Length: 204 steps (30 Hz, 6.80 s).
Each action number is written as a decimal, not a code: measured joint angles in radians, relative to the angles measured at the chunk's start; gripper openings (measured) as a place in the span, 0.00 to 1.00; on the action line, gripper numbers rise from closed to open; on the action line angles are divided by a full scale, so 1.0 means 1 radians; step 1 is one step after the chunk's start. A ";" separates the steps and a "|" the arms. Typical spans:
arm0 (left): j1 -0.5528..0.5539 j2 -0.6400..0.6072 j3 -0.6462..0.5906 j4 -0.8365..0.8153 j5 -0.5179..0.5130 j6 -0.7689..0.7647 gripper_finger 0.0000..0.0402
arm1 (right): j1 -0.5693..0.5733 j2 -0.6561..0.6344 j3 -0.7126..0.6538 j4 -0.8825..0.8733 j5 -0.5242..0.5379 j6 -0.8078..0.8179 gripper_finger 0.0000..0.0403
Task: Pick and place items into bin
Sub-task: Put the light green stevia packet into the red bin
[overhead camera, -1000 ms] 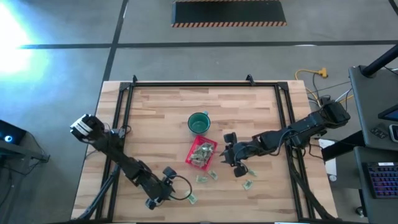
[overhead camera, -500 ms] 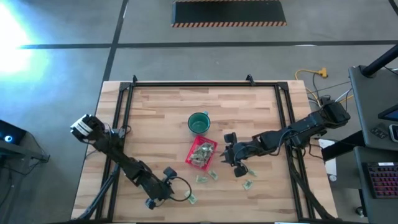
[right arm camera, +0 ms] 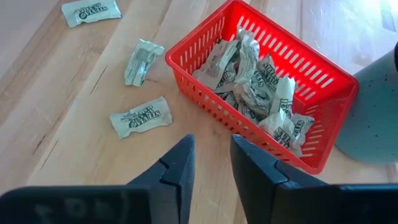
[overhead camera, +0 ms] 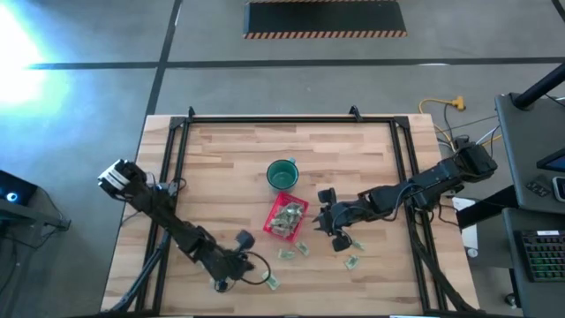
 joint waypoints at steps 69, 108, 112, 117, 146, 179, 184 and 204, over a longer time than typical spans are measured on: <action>0.244 0.004 0.014 0.330 -0.264 0.378 0.34 | 0.203 0.000 0.000 -0.218 -0.286 0.398 0.18; 0.244 0.003 0.008 0.304 -0.263 0.350 0.34 | 0.403 0.173 -0.005 -0.243 -0.021 0.663 0.32; 0.244 0.003 0.008 0.304 -0.263 0.350 0.34 | 0.402 0.173 -0.006 -0.245 -0.021 0.656 0.22; 0.244 0.003 0.008 0.303 -0.263 0.350 0.34 | 0.403 0.173 -0.006 -0.230 -0.023 0.594 0.09; 0.244 0.003 0.008 0.296 -0.263 0.352 0.34 | 0.182 0.176 0.016 0.297 0.523 -0.296 0.02; 0.217 0.002 0.010 0.244 -0.264 0.352 0.34 | -0.167 0.241 0.014 0.498 0.048 -0.241 0.15; 0.211 0.002 0.012 0.225 -0.265 0.351 0.34 | -0.167 0.225 0.014 0.494 0.055 -0.244 0.27; 0.136 0.004 0.012 0.199 -0.005 0.066 0.34 | -0.082 0.103 0.014 0.247 0.050 -0.206 0.31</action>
